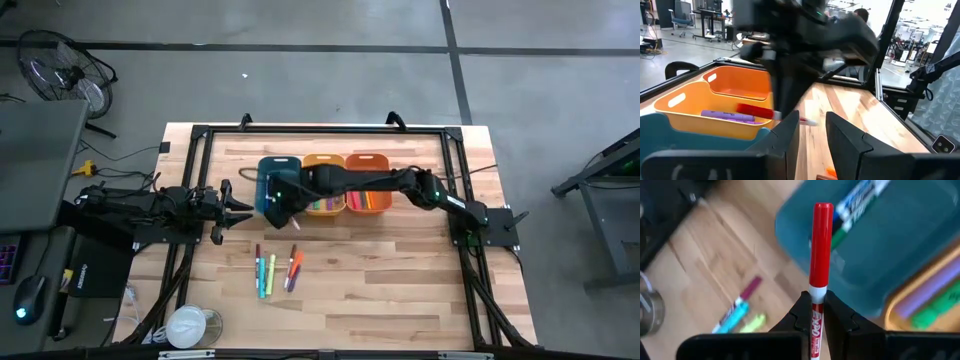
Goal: Pick & Place Markers
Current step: Put the red marker pen into the blue bin
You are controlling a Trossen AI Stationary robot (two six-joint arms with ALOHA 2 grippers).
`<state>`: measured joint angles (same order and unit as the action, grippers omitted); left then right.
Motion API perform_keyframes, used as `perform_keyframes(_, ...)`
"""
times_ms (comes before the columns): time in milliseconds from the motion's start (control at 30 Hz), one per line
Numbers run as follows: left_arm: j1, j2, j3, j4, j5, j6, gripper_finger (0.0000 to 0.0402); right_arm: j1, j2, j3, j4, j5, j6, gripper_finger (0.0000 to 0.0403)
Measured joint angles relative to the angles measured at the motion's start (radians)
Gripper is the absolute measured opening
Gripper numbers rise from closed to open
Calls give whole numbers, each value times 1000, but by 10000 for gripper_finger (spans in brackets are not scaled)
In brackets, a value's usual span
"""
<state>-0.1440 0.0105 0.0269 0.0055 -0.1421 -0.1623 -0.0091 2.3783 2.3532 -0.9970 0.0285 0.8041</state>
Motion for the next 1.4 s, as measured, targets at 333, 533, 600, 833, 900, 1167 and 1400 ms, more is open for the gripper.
perform_keyframes(333,0,0,0,0,0,0,94,-80,0,0,104,-66,-117,15)
perform_keyframes(533,0,0,0,0,0,0,94,-127,0,0,122,-92,-132,15)
perform_keyframes(600,0,0,0,0,0,0,94,-141,0,0,121,-87,-121,15)
perform_keyframes(833,0,0,0,0,0,0,94,-182,0,-30,135,-4,8,15)
perform_keyframes(900,0,0,0,0,0,0,94,-185,1,-58,147,-7,51,15)
perform_keyframes(1167,0,0,0,0,0,0,94,-180,2,-203,326,-2,265,15)
perform_keyframes(1400,0,0,0,0,0,0,94,-175,2,-284,374,-26,340,17)
